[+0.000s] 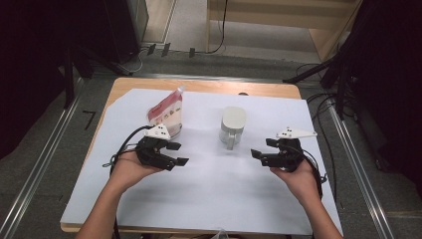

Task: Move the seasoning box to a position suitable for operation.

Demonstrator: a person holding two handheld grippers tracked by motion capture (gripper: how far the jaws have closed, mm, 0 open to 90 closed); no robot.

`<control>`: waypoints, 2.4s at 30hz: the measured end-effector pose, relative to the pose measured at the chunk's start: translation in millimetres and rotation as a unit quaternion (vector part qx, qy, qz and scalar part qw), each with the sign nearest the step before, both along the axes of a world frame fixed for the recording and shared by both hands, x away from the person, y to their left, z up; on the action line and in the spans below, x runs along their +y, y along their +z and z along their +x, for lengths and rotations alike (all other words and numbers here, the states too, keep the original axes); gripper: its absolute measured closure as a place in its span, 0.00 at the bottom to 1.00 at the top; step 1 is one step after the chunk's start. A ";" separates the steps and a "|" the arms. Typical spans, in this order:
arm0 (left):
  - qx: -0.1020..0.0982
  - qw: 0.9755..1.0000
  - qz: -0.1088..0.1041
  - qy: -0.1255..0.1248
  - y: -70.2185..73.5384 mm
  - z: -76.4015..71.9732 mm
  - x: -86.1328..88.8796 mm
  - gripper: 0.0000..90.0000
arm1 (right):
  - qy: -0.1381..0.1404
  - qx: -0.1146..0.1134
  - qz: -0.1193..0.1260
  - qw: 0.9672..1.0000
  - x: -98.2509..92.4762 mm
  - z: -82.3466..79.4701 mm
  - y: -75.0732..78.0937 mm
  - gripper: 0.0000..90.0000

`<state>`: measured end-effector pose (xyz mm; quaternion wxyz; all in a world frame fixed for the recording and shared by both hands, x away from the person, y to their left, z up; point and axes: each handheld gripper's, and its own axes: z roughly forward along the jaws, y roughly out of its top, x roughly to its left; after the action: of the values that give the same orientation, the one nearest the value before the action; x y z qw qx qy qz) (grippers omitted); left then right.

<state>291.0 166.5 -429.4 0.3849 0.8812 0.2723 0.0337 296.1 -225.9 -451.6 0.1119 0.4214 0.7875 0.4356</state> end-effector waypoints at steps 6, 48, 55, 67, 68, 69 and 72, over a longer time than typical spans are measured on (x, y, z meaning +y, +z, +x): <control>-0.001 1.000 -0.002 -0.006 0.5 1.1 -0.1 0.42 | 0.000 -0.007 0.000 1.000 3.1 1.3 13.8 0.28; 0.007 1.000 0.010 -0.020 -2.6 4.7 -6.1 0.42 | -0.140 -0.002 -0.015 0.990 90.5 50.8 24.5 0.14; 0.008 1.000 0.005 -0.021 -3.4 5.1 -6.0 0.42 | -0.167 -0.009 -0.021 0.986 102.5 52.8 16.1 0.09; 0.007 1.000 0.010 -0.026 -3.9 5.7 -7.0 0.42 | -0.228 -0.003 -0.011 0.974 120.8 57.3 -5.6 0.01; 0.007 1.000 0.010 -0.026 -3.9 5.6 -7.0 0.42 | -0.228 -0.003 -0.011 0.974 120.8 57.3 -5.6 0.01; 0.007 1.000 0.010 -0.026 -3.8 5.6 -7.0 0.42 | -0.240 -0.009 -0.006 0.971 122.7 59.1 -9.2 0.01; 0.009 1.000 0.009 -0.026 -4.0 5.7 -7.0 0.42 | -0.248 -0.017 0.001 0.969 125.4 61.2 -14.1 0.02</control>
<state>296.7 159.5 -433.4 0.3756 0.8915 0.2524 0.0183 357.3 -100.5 -465.7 0.2293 0.5962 0.6557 0.4025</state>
